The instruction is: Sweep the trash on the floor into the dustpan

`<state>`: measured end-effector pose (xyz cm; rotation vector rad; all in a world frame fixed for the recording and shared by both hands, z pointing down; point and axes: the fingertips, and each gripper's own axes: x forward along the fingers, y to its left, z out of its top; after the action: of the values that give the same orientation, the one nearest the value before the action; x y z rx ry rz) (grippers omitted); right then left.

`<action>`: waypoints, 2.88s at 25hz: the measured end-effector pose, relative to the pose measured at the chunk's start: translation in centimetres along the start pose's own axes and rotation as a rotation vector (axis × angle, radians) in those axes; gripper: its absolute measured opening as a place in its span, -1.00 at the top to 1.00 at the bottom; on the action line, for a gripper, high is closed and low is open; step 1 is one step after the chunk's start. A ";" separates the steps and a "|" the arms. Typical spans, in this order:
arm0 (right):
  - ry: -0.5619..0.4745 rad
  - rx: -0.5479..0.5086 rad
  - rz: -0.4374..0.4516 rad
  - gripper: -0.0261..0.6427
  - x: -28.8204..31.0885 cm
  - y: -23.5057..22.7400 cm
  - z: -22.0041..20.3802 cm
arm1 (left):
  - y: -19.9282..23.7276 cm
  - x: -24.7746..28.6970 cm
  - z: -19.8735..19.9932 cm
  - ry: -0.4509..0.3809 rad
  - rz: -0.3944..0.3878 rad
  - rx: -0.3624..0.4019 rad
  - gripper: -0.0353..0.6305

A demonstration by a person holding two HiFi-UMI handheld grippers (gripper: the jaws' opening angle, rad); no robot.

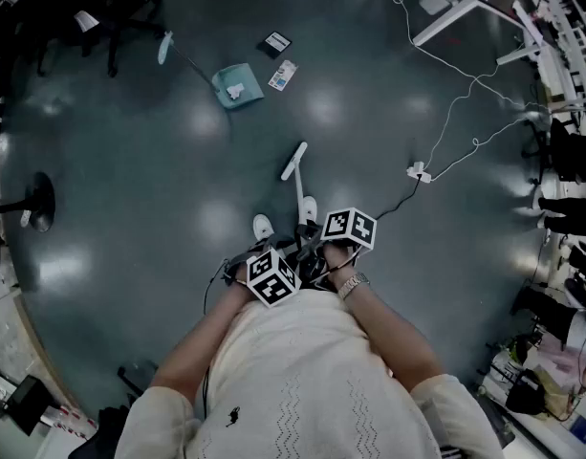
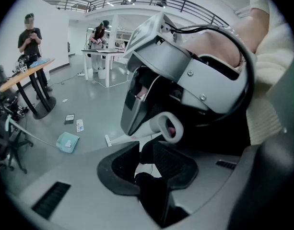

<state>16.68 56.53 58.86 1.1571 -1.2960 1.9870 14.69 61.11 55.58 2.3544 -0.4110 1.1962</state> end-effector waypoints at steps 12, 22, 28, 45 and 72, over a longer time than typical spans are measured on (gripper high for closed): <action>-0.242 -0.181 -0.142 0.47 -3.6 -0.5 2.9 | 0.0 2.7 4.5 -0.104 -0.036 0.003 0.71; -0.311 -0.120 -0.100 0.49 -4.3 -1.7 5.1 | 0.5 4.1 6.5 -0.106 -0.070 -0.026 0.71; -0.319 -0.042 -0.056 0.49 -4.4 -1.6 9.0 | 3.0 5.5 9.1 -0.137 -0.097 -0.101 0.71; -0.223 -0.243 -0.119 0.60 -9.8 -0.3 23.8 | 17.7 3.3 15.0 -0.077 0.168 -0.161 0.71; -0.182 -0.339 -0.299 0.77 -3.9 17.6 38.2 | 58.0 -11.1 9.0 -0.024 0.413 -0.317 0.71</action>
<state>19.83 14.67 54.21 1.2950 -1.3902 1.4132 -12.25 7.82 57.48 2.0670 -1.0535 1.1721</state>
